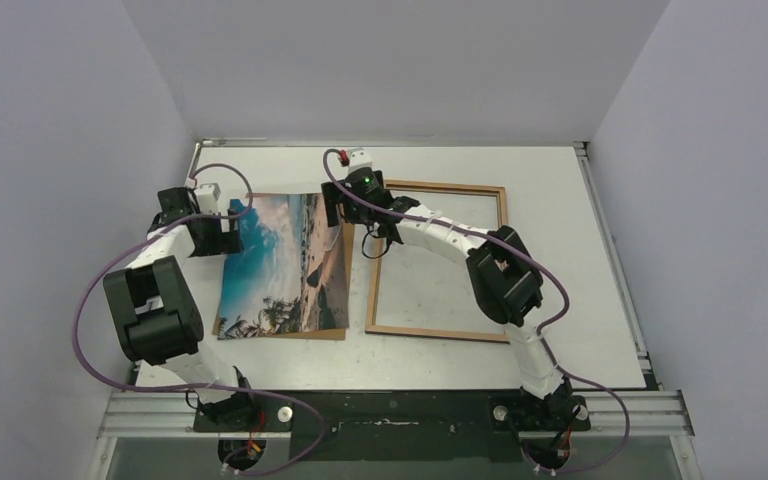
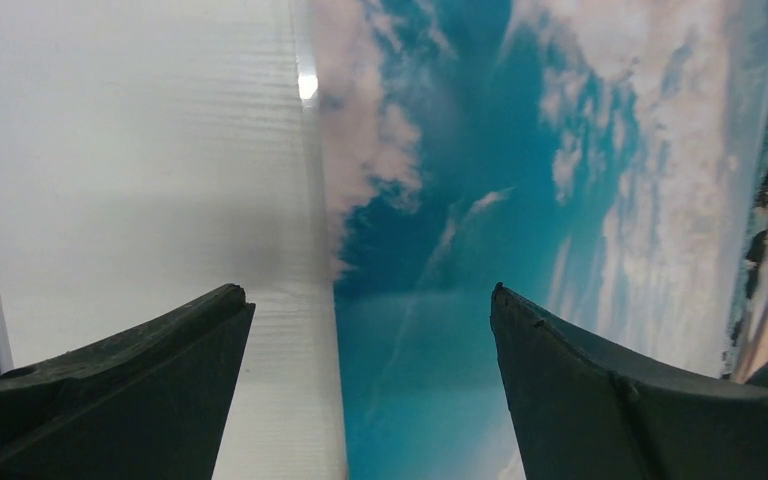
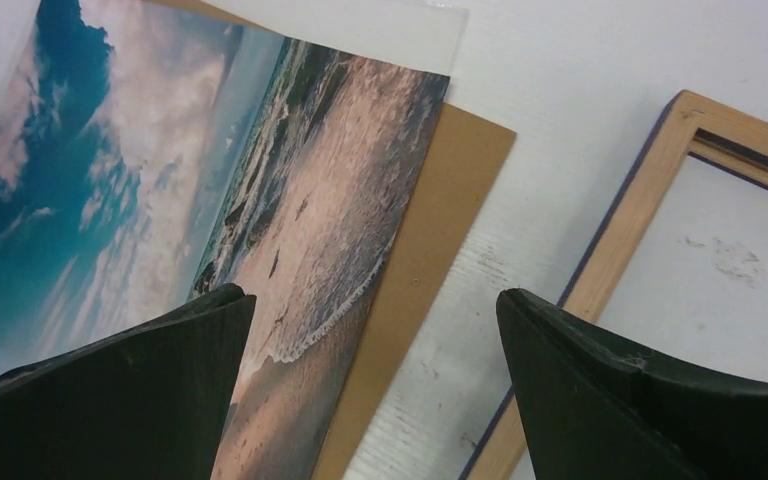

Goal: Put the photo into the frame
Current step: Adjust the photo frame item at the center of the board.

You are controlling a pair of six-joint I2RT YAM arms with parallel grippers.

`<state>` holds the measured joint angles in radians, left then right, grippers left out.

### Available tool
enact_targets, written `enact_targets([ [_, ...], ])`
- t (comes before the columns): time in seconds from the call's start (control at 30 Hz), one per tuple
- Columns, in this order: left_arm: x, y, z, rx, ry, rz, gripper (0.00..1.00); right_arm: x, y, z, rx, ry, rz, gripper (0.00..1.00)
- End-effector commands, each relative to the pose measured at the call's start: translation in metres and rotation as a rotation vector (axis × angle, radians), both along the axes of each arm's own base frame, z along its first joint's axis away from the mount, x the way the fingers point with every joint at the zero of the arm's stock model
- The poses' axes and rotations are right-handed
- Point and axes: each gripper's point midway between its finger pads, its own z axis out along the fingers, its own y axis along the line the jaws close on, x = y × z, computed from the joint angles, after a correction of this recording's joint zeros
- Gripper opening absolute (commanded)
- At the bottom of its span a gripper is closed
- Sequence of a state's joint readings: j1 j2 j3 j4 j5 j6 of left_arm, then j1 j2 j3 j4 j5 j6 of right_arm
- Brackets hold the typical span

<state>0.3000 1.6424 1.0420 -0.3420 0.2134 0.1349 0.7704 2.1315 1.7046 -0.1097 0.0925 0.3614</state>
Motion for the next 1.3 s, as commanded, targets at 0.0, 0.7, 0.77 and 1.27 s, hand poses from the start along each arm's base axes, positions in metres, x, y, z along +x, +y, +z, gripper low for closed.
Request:
enact_targets([
  [0.0,0.004,0.018,-0.001,0.059,0.026,-0.028,0.88,0.02,0.02,0.015,0.057,-0.009,0.035,0.98],
  [0.7,0.032,0.043,-0.004,0.142,0.063,-0.064,0.66,0.104,0.028,-0.033,0.26,0.058,0.088,0.98],
  [0.77,0.037,0.043,-0.005,0.131,0.072,-0.058,0.66,0.1,0.029,-0.041,0.248,0.073,0.086,0.98],
  [1.27,0.069,0.051,-0.003,0.106,0.077,-0.04,0.63,0.054,0.024,-0.067,0.22,0.145,0.055,0.94],
])
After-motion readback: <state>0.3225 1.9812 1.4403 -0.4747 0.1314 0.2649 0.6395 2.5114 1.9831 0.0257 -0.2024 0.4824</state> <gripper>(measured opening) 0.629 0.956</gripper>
